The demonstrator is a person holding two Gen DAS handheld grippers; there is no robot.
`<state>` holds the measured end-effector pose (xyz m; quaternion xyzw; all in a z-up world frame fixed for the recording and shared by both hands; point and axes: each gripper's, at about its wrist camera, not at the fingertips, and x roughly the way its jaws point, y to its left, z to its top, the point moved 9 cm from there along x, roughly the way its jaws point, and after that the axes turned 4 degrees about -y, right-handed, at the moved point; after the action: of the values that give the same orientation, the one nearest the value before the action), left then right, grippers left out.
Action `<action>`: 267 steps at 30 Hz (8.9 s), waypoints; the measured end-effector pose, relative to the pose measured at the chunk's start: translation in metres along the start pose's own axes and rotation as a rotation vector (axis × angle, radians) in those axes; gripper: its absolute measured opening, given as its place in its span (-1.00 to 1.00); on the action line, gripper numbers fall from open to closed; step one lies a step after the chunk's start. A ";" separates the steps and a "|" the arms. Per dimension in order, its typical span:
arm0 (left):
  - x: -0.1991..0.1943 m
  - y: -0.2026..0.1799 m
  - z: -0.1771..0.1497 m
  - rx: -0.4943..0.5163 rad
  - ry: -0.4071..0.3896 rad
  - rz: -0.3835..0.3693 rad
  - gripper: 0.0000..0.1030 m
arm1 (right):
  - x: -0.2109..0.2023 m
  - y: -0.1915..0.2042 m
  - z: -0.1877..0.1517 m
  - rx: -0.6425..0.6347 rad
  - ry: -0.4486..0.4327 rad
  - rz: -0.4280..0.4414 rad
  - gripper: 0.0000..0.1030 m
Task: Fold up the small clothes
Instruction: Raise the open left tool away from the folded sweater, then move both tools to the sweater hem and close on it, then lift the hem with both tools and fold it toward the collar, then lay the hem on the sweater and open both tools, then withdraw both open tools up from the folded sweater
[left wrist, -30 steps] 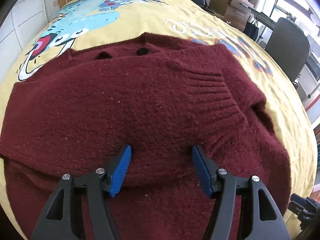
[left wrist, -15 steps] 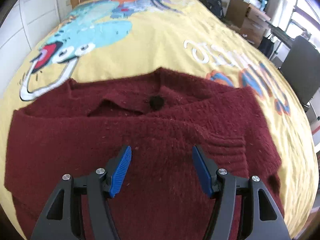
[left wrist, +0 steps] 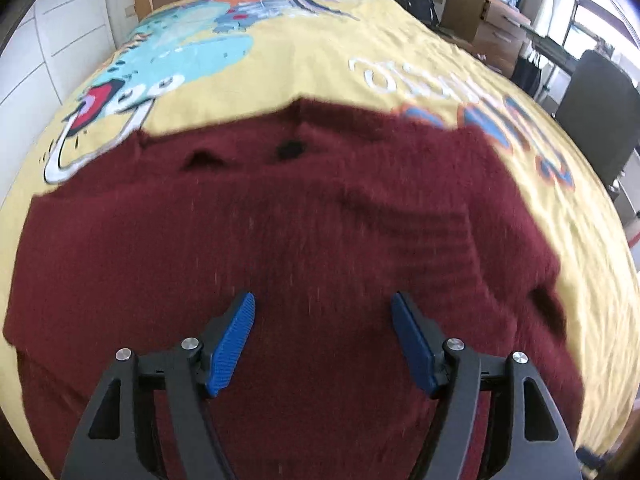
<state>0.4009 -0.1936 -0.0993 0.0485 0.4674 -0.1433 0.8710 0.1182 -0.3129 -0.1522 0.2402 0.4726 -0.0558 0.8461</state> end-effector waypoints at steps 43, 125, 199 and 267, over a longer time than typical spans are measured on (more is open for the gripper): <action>-0.264 0.228 -0.205 -0.376 -0.057 0.154 0.27 | -0.104 0.075 -0.025 -0.119 -0.111 0.131 0.11; -0.205 0.207 -0.211 -0.513 0.085 -0.198 -0.83 | -0.004 0.121 -0.016 -0.115 0.153 0.323 -0.75; -0.066 0.300 0.049 -0.434 -0.063 -0.022 0.05 | 0.134 0.191 0.261 -0.179 -0.055 0.131 0.13; -0.111 0.291 -0.123 -0.586 0.084 -0.247 0.28 | 0.020 0.089 0.100 -0.198 -0.024 -0.048 0.13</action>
<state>0.3306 0.1334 -0.0903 -0.2558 0.5265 -0.1049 0.8040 0.2351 -0.2784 -0.0937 0.1433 0.4714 -0.0319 0.8696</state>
